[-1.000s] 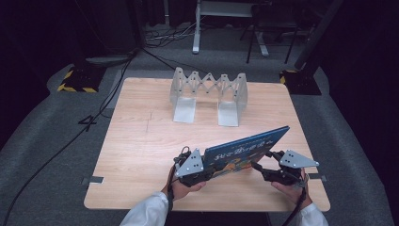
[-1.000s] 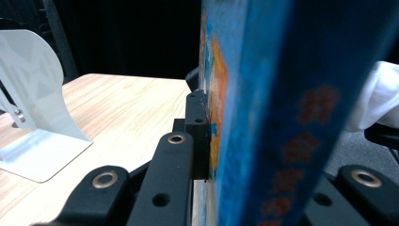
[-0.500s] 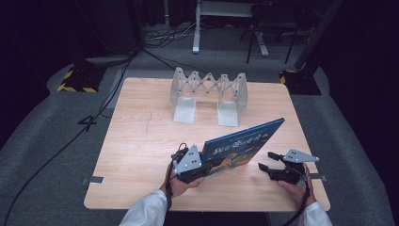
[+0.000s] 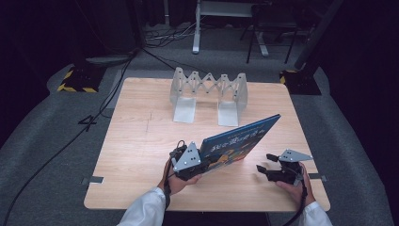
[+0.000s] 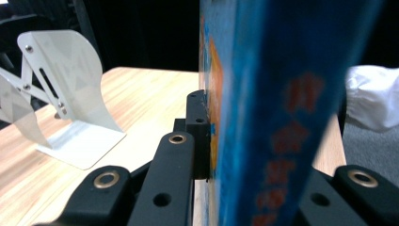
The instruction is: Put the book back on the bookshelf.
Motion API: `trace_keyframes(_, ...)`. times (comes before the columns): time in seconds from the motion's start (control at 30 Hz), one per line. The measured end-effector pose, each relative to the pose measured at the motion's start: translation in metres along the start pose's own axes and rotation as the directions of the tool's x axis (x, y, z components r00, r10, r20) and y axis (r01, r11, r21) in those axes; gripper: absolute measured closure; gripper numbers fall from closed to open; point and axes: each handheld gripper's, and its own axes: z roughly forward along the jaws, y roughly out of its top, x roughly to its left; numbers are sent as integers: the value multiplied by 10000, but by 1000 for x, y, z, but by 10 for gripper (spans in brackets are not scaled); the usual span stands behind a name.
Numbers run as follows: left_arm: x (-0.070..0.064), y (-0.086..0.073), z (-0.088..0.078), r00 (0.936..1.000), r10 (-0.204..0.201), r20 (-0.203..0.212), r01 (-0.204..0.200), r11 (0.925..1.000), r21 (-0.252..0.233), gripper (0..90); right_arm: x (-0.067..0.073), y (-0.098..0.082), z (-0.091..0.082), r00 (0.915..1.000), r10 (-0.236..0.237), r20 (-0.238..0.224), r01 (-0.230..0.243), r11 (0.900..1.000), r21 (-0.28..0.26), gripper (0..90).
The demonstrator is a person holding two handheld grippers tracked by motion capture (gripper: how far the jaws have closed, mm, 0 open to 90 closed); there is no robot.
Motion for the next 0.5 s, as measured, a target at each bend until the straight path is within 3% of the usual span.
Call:
trace_keyframes(0.37, 8, -5, -4, 9998, -91, 153, 89, 9999, 111, 827, 1, 0, 2, 10000, -52, 13, 52, 9999, 157, 316)
trace_keyframes(0.5, 8, -3, -4, 10000, 68, -38, -68, 9999, -79, 828, 1, 0, 2, 10000, -95, 18, 95, 9998, 200, 318)
